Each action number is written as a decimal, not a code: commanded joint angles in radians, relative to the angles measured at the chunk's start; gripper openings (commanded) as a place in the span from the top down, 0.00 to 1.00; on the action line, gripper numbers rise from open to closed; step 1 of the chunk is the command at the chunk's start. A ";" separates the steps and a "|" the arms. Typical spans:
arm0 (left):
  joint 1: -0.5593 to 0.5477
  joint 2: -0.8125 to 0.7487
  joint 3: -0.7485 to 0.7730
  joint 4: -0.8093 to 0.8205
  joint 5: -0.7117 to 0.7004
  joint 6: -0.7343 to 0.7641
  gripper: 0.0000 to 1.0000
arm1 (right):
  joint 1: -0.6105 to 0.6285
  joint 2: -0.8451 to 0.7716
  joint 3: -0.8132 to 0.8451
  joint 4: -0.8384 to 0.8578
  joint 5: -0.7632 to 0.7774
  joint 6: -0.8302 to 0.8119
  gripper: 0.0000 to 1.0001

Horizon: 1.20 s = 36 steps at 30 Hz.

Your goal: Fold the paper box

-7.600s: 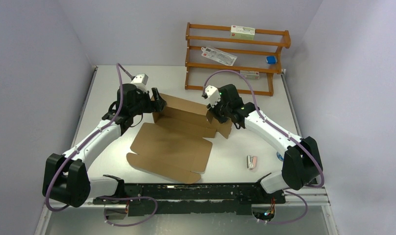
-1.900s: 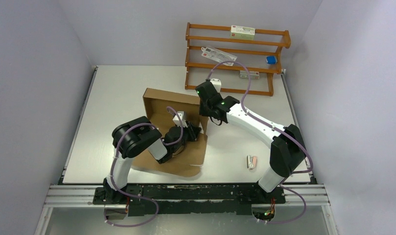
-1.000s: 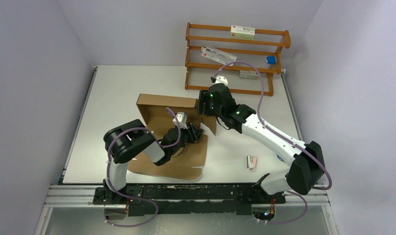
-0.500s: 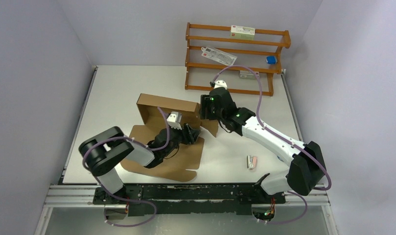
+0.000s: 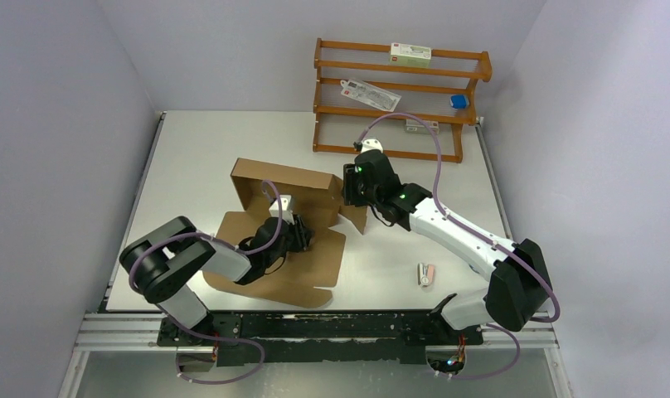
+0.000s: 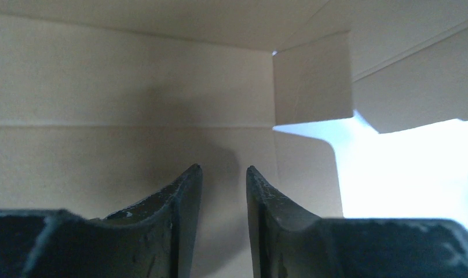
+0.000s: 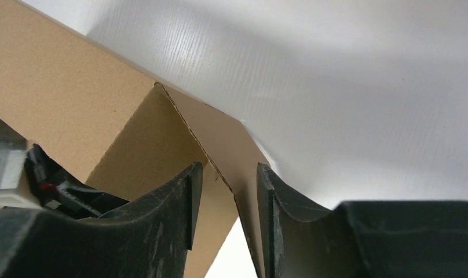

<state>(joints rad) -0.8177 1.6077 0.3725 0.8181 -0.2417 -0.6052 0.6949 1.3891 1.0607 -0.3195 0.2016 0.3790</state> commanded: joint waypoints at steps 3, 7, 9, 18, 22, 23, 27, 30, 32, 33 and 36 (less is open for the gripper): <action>0.002 0.066 -0.009 0.016 0.025 -0.034 0.65 | -0.005 0.004 0.013 0.002 -0.043 0.039 0.59; 0.001 0.120 -0.020 0.094 0.074 -0.063 0.67 | -0.003 0.002 0.013 0.007 -0.064 0.096 0.61; -0.002 0.140 -0.024 0.135 0.090 -0.069 0.68 | -0.003 -0.003 0.008 0.011 -0.073 0.129 0.62; -0.069 0.183 0.012 0.172 0.088 -0.085 0.69 | -0.003 0.003 -0.015 0.067 -0.103 0.241 0.61; -0.093 0.180 0.028 0.164 0.076 -0.085 0.69 | -0.005 -0.003 -0.042 0.130 -0.153 0.277 0.59; -0.099 0.182 0.029 0.165 0.074 -0.084 0.69 | -0.005 -0.007 -0.047 0.143 -0.165 0.282 0.58; -0.108 0.196 0.038 0.170 0.072 -0.086 0.69 | -0.006 -0.016 -0.051 0.155 -0.197 0.257 0.53; -0.110 0.212 0.042 0.176 0.070 -0.087 0.70 | -0.006 -0.036 -0.061 0.144 -0.222 0.193 0.49; -0.110 0.217 0.039 0.181 0.060 -0.089 0.70 | -0.010 -0.058 -0.076 0.136 -0.224 0.143 0.48; -0.110 0.220 0.040 0.182 0.056 -0.089 0.70 | -0.018 -0.067 -0.085 0.131 -0.230 0.125 0.48; -0.110 0.225 0.036 0.182 0.044 -0.089 0.70 | -0.056 -0.102 -0.116 0.130 -0.270 0.075 0.51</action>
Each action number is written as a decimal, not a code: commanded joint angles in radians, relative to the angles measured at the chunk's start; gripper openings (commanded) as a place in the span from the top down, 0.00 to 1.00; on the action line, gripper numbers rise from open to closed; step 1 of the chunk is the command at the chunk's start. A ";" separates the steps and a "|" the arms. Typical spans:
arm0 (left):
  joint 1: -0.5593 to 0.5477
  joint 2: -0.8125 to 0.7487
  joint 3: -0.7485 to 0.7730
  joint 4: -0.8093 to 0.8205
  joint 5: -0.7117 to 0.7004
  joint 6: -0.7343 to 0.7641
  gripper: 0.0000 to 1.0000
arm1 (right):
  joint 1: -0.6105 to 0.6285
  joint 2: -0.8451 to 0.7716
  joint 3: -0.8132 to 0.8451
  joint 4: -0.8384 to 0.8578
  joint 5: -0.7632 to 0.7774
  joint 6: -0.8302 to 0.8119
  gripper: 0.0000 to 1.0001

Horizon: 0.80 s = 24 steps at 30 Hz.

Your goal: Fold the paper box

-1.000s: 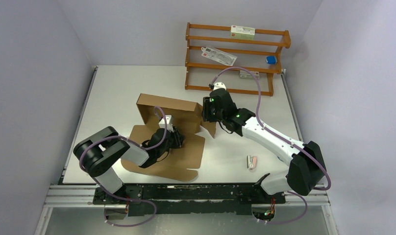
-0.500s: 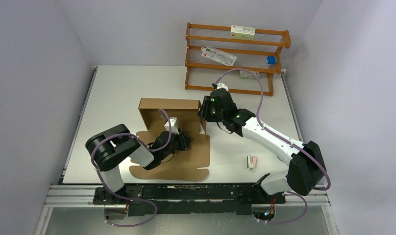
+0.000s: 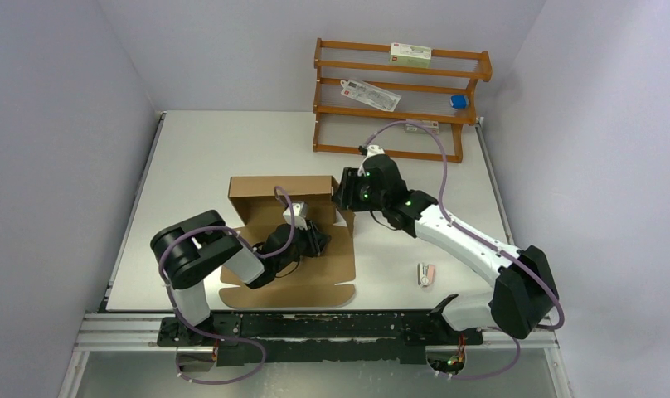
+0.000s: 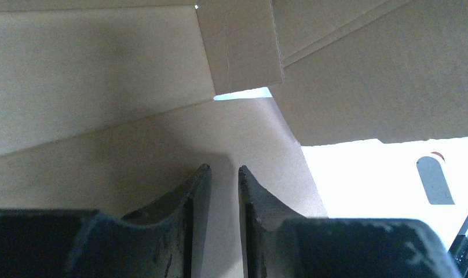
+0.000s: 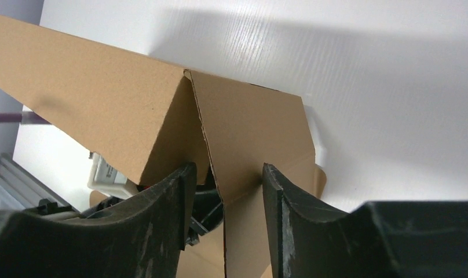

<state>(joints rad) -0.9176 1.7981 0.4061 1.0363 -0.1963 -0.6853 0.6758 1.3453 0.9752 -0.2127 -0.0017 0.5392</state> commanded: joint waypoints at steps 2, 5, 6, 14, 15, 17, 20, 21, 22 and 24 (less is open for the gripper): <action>-0.009 0.036 0.000 -0.031 -0.009 -0.010 0.71 | -0.067 -0.081 -0.064 0.035 -0.094 -0.099 0.54; -0.010 0.042 0.003 -0.029 -0.016 -0.012 0.72 | -0.101 -0.104 -0.108 0.066 -0.152 -0.099 0.58; -0.010 0.045 0.005 -0.027 -0.016 -0.013 0.72 | -0.106 -0.105 -0.119 0.082 -0.175 -0.096 0.59; -0.010 0.050 0.008 -0.020 -0.018 -0.012 0.72 | -0.112 -0.092 -0.175 0.192 -0.364 -0.044 0.59; -0.010 0.050 0.007 -0.016 -0.018 -0.010 0.72 | -0.112 -0.095 -0.183 0.218 -0.392 -0.038 0.59; -0.010 0.048 0.006 -0.014 -0.019 -0.009 0.72 | -0.113 -0.095 -0.195 0.264 -0.428 -0.033 0.58; -0.011 0.042 0.000 0.003 -0.015 -0.001 0.72 | -0.111 -0.087 -0.204 0.306 -0.428 -0.037 0.56; -0.011 0.040 -0.003 0.009 -0.015 0.002 0.72 | -0.112 -0.083 -0.208 0.322 -0.429 -0.039 0.55; -0.011 0.039 -0.006 0.017 -0.012 0.007 0.72 | -0.110 -0.077 -0.214 0.338 -0.427 -0.038 0.55; -0.012 0.036 -0.010 0.024 -0.012 0.014 0.71 | -0.112 -0.067 -0.235 0.388 -0.434 -0.026 0.53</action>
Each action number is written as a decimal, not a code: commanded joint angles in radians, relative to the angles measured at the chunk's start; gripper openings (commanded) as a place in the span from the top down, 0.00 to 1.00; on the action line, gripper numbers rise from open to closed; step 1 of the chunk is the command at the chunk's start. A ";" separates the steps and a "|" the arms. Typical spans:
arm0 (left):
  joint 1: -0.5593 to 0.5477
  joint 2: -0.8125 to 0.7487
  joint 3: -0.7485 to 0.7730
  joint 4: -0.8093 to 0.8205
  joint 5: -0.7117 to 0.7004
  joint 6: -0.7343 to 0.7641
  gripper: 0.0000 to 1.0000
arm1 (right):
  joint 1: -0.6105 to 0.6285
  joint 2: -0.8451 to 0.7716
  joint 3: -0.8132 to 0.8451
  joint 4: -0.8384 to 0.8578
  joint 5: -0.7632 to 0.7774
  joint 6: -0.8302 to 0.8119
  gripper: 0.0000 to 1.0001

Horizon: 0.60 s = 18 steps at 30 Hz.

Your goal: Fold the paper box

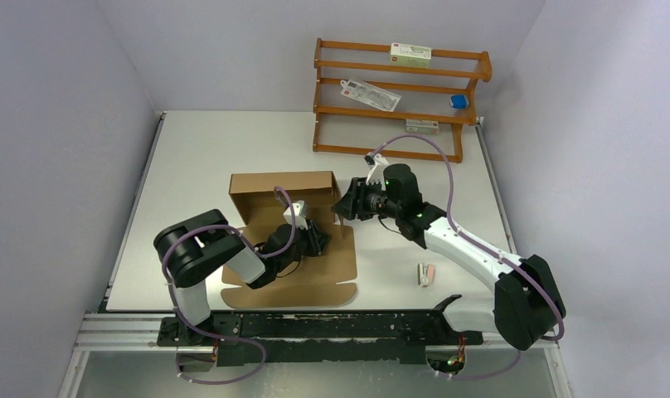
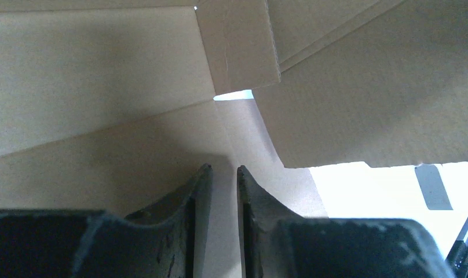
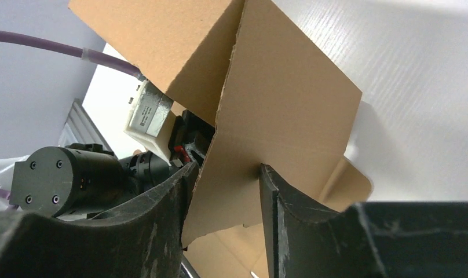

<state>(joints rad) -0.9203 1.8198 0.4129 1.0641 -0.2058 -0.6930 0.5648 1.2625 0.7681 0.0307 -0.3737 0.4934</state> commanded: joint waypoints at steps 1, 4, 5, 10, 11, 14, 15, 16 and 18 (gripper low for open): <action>-0.010 0.014 -0.018 -0.003 -0.002 0.024 0.71 | -0.001 0.020 -0.038 0.179 -0.076 0.032 0.53; -0.010 0.020 -0.018 0.001 0.000 0.027 0.71 | 0.002 0.033 -0.062 0.257 -0.140 0.069 0.51; -0.010 0.023 -0.017 0.004 0.000 0.028 0.71 | 0.003 0.034 -0.069 0.280 -0.152 0.075 0.51; -0.010 0.030 -0.021 0.017 0.003 0.029 0.71 | 0.003 0.017 -0.100 0.331 -0.190 0.055 0.43; -0.011 0.028 -0.022 0.019 0.005 0.031 0.71 | 0.004 0.012 -0.104 0.335 -0.197 0.046 0.41; -0.010 0.019 -0.025 0.013 0.003 0.036 0.71 | 0.003 -0.001 -0.110 0.350 -0.219 0.037 0.36; -0.011 0.016 -0.024 0.010 0.003 0.039 0.71 | 0.003 -0.004 -0.108 0.353 -0.223 0.034 0.35; -0.010 0.014 -0.027 0.010 0.002 0.038 0.71 | 0.003 -0.005 -0.108 0.356 -0.228 0.026 0.35; -0.010 0.009 -0.033 0.022 0.002 0.038 0.70 | 0.003 -0.009 -0.113 0.368 -0.220 0.015 0.36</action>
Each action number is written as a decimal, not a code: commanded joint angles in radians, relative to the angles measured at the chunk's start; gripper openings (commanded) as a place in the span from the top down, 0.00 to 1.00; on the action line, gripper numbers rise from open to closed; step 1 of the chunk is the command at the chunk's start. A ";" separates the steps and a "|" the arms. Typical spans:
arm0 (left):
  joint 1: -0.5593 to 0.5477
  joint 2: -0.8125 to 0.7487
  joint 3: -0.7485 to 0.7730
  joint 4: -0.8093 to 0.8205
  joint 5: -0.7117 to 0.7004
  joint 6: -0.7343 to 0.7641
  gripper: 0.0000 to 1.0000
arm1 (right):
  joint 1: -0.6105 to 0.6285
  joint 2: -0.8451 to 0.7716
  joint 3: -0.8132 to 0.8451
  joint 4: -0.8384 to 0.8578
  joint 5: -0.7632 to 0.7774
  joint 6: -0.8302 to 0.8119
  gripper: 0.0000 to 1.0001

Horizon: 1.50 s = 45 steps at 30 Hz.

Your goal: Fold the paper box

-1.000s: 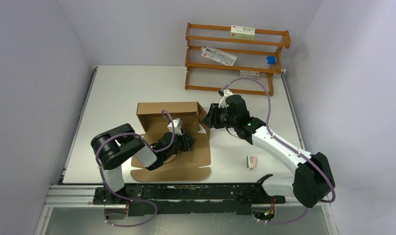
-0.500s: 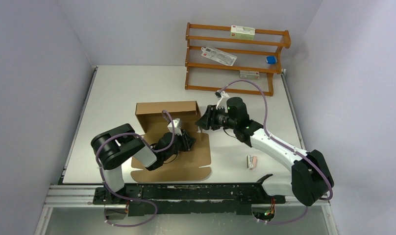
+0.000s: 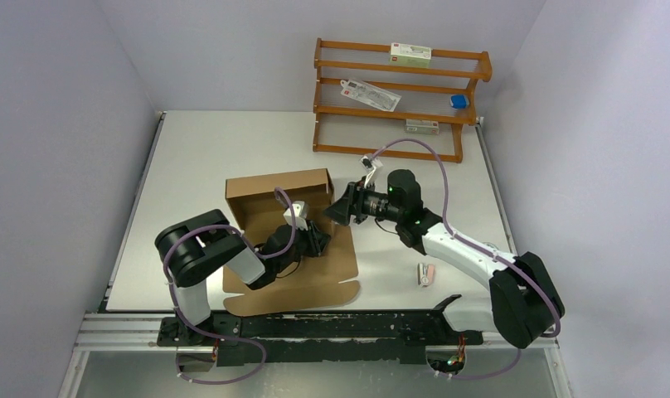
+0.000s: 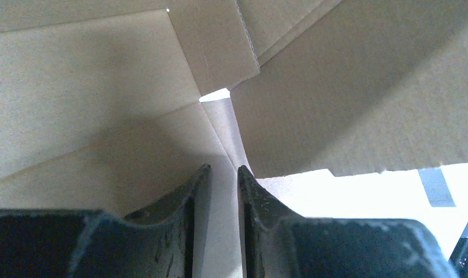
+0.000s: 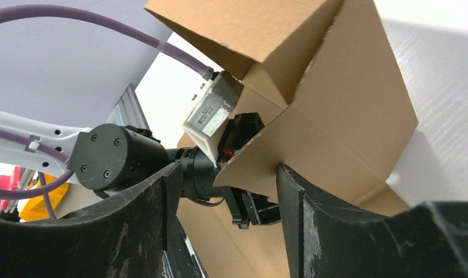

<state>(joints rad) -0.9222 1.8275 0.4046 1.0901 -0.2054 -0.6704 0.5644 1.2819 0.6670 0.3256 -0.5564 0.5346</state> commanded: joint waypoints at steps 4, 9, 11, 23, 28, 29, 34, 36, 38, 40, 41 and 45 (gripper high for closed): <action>-0.009 -0.012 -0.029 -0.009 0.003 0.023 0.70 | 0.002 -0.006 -0.032 0.135 -0.041 -0.040 0.41; -0.008 -0.006 -0.044 0.042 0.020 0.032 0.69 | 0.002 0.068 -0.050 0.218 -0.058 -0.017 0.43; -0.009 -0.002 -0.056 0.075 0.031 0.037 0.67 | 0.003 0.095 -0.062 0.236 -0.032 -0.016 0.45; -0.008 -0.075 -0.131 0.135 0.026 0.069 0.53 | 0.010 0.135 -0.101 0.302 -0.021 -0.029 0.50; -0.009 -0.178 -0.171 0.079 0.014 0.066 0.44 | 0.010 0.123 -0.104 0.286 -0.009 -0.041 0.50; -0.009 -0.204 -0.176 0.058 0.014 0.069 0.43 | 0.012 0.121 -0.106 0.284 -0.008 -0.044 0.50; -0.009 -0.368 -0.188 -0.123 -0.008 0.093 0.40 | 0.016 0.125 -0.103 0.282 0.002 -0.042 0.51; -0.006 -0.454 -0.191 -0.221 -0.041 0.091 0.40 | 0.024 0.124 -0.101 0.275 0.023 -0.049 0.53; -0.003 -0.555 -0.170 -0.374 -0.097 0.088 0.39 | 0.039 0.119 -0.102 0.255 0.064 -0.063 0.56; 0.006 -0.657 -0.145 -0.509 -0.143 0.095 0.39 | 0.058 0.107 -0.104 0.238 0.125 -0.078 0.59; 0.012 -0.703 -0.135 -0.560 -0.163 0.099 0.38 | 0.071 0.102 -0.108 0.232 0.156 -0.084 0.60; 0.019 -0.881 -0.069 -0.707 -0.187 0.128 0.35 | 0.121 0.076 -0.126 0.221 0.312 -0.105 0.70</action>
<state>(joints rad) -0.9115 1.0706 0.2554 0.6018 -0.3214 -0.5823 0.6434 1.3975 0.5644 0.5579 -0.4168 0.4686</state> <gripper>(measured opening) 0.633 0.345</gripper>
